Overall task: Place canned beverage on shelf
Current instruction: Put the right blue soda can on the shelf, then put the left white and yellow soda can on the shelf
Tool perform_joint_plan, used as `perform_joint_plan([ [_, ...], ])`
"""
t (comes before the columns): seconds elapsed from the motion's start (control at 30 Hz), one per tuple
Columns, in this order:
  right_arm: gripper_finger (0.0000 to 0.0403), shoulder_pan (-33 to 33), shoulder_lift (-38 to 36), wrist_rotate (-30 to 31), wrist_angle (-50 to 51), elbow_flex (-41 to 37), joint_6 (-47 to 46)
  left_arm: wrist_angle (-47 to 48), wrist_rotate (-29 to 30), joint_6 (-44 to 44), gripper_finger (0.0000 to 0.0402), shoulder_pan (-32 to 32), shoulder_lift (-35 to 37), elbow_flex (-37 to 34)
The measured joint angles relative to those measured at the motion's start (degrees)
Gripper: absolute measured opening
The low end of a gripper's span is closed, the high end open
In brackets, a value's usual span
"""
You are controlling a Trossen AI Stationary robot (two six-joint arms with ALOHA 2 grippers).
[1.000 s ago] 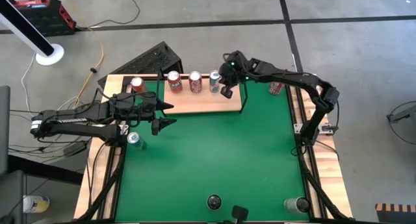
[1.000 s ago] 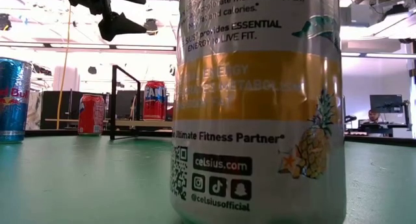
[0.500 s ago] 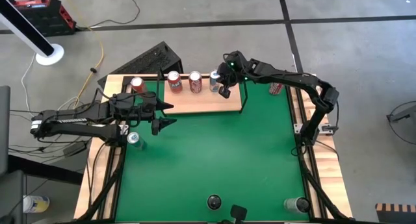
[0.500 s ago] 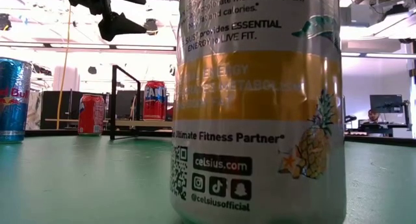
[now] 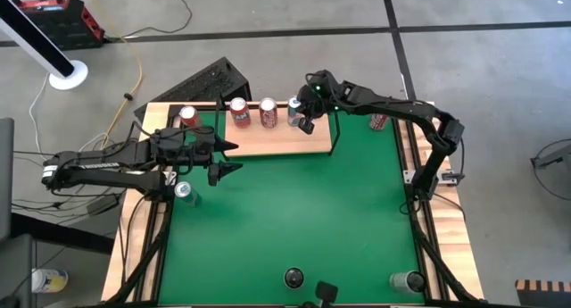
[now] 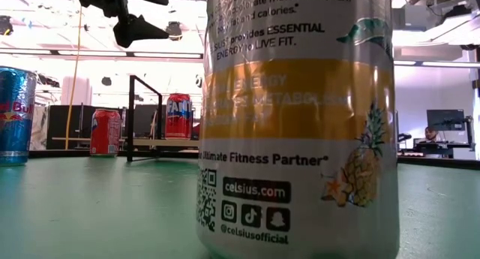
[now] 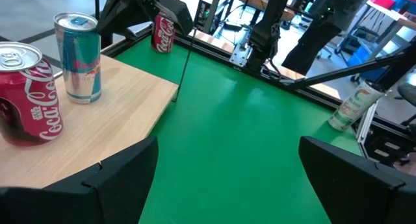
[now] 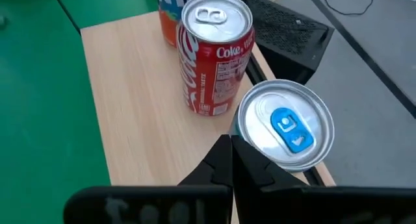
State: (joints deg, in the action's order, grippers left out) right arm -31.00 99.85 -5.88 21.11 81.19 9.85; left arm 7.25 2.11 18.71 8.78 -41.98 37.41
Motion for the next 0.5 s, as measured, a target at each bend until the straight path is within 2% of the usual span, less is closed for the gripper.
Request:
perform_joint_plan([
  [0.3,0.0021,1.2,-5.3,-0.5,5.1,0.0,-2.8,3.6,-1.6,2.1,0.0357,0.0,0.0,0.7],
  [0.5,0.0021,3.5,-13.3,-0.3,8.7,0.0,-4.1,11.8,-3.2,-1.6,0.0357,0.0,0.0,8.5],
])
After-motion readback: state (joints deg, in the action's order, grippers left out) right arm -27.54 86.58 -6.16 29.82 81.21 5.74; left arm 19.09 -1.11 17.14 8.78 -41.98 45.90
